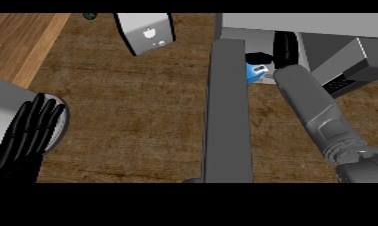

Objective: Pick up the milk, place it into the microwave and close the microwave

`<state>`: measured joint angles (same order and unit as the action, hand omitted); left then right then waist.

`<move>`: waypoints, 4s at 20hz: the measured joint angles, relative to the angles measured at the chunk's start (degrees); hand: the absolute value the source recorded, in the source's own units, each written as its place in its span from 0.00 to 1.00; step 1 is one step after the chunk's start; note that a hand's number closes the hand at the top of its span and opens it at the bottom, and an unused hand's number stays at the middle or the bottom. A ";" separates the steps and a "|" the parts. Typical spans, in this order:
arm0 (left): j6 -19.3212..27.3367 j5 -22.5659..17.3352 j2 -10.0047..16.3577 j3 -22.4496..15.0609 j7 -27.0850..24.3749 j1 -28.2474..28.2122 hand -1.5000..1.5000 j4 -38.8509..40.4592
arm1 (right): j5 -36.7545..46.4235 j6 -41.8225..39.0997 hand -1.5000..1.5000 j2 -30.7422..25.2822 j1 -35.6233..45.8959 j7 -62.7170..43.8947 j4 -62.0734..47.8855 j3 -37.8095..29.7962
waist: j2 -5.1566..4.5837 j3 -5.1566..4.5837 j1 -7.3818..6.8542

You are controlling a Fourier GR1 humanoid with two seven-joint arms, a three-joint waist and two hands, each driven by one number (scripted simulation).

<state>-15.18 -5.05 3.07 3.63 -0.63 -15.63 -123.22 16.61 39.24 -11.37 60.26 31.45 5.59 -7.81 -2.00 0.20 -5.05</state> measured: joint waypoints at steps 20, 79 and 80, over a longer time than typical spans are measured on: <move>-0.68 2.70 -1.62 -2.49 -2.07 -5.12 0.00 -2.77 | -4.62 -3.29 0.00 -5.16 -3.57 7.94 2.69 -6.02 | 0.69 -0.04 1.49; -7.48 8.99 -0.44 -19.07 0.28 9.82 1.00 14.58 | -20.01 -50.24 0.00 6.52 -69.36 22.07 49.30 0.00 | 2.07 -0.25 5.70; -8.19 8.91 -0.34 -19.19 0.57 11.26 1.00 15.98 | -20.32 -50.55 0.00 6.31 -70.73 21.88 50.61 0.14 | 2.05 -0.24 5.74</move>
<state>-23.37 3.86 2.73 -15.56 -0.06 -4.36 -107.24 -3.70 -11.31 -5.06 -10.47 53.33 56.20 -7.67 0.05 -0.04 0.69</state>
